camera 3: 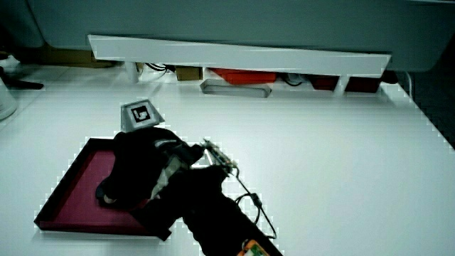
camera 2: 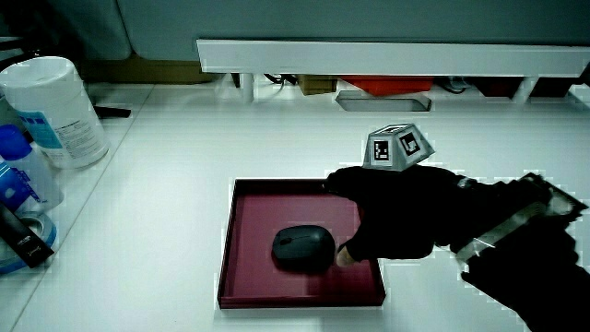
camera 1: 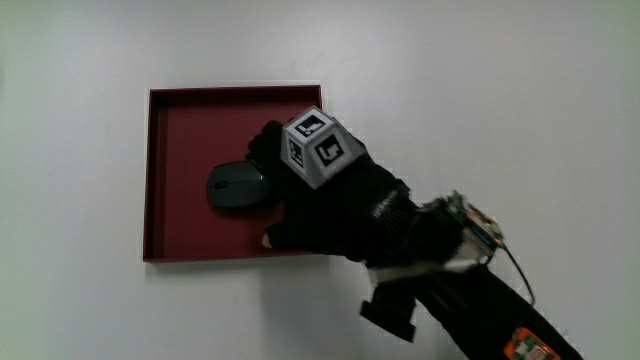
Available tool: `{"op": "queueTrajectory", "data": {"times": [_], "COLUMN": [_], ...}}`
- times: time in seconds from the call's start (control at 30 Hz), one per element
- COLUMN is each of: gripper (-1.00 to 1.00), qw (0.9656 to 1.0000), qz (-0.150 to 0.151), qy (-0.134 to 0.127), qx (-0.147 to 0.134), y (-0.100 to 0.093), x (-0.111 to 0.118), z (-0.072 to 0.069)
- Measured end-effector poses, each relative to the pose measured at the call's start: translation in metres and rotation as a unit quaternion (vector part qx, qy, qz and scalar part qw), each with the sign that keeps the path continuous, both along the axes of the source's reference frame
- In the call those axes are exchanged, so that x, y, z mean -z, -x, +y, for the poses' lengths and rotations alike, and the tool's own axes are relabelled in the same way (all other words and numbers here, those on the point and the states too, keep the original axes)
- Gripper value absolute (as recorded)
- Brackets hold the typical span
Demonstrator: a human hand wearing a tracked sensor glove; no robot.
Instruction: Place mouse into plate
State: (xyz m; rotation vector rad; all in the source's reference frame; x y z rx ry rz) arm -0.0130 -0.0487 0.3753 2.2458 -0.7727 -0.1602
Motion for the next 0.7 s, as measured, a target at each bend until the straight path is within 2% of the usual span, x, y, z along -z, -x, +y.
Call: {"op": "queueTrajectory", "data": {"times": [0.07,0.1,0.13,0.17,0.2,0.23,0.27,0.3,0.33,0.37,0.4,0.43,0.5,0.57,0.7], "gripper": [-1.0,-1.0,-1.0,-1.0,-1.0,-1.0,-1.0,-1.0,-1.0,-1.0,-1.0,-1.0,-1.0,-1.0,-1.0], "qw": [0.9999,0.9999,0.999,0.999,0.9986,0.9975,0.9975,0.9974,0.9962,0.9968,0.9961,0.995,0.9969,0.996,0.9961], "qz": [-0.012,0.0,-0.004,-0.028,-0.029,-0.047,-0.06,-0.06,-0.073,-0.066,-0.075,-0.083,-0.061,-0.071,-0.069], "qy": [-0.011,-0.017,-0.043,-0.035,-0.044,-0.05,-0.014,-0.027,-0.03,-0.022,-0.014,-0.019,-0.003,-0.007,-0.01], "qx": [0.003,-0.002,-0.008,0.0,0.007,0.016,0.034,0.029,0.036,0.038,0.045,0.051,0.049,0.054,0.054], "y": [-0.008,-0.013,-0.018,-0.022,-0.026,-0.03,-0.032,-0.034,-0.036,-0.038,-0.04,-0.041,-0.045,-0.047,-0.048], "x": [0.011,0.015,0.021,0.024,0.032,0.038,0.046,0.051,0.058,0.059,0.063,0.067,0.064,0.071,0.076], "z": [0.005,0.007,0.009,0.013,0.016,0.02,0.024,0.026,0.03,0.032,0.035,0.039,0.044,0.048,0.053]}}
